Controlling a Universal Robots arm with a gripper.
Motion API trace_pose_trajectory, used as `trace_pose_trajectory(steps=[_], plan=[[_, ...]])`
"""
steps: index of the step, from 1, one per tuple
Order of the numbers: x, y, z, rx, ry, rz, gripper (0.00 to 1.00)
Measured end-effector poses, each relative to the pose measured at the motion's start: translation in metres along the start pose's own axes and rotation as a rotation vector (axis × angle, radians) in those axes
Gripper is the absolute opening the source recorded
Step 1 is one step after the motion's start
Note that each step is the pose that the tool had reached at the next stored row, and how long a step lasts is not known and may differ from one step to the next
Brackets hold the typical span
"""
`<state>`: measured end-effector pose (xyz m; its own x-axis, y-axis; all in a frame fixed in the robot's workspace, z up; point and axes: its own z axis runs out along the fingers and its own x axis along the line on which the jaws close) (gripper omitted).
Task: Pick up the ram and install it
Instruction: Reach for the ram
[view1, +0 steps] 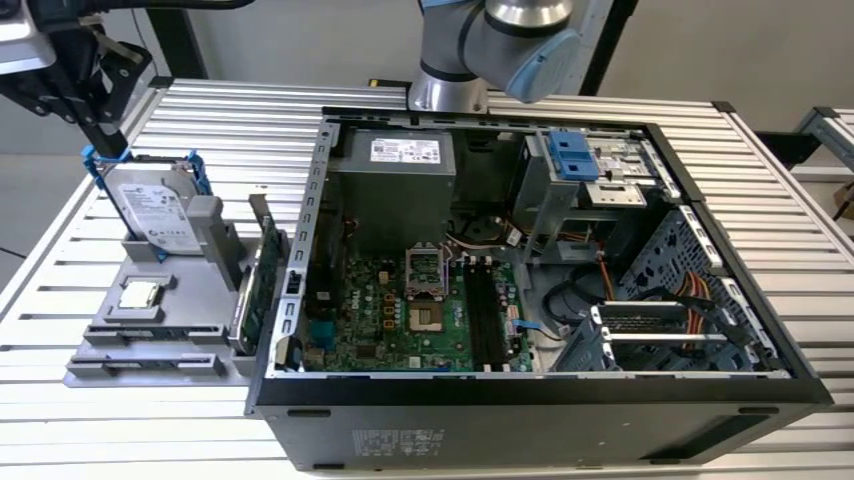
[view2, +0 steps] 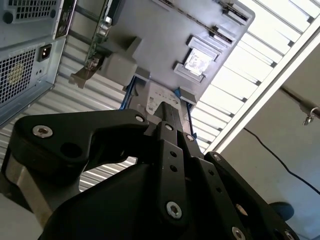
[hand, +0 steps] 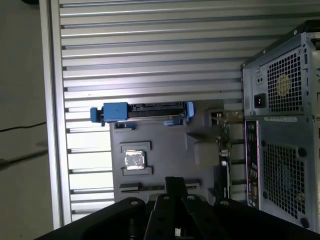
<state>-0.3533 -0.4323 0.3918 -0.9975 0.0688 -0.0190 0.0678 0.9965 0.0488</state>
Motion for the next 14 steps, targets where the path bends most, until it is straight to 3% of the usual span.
trace_pose_trajectory(steps=[14], plan=[[-0.001,-0.0151,-0.0007,0.0,0.0001,-0.001,0.0]])
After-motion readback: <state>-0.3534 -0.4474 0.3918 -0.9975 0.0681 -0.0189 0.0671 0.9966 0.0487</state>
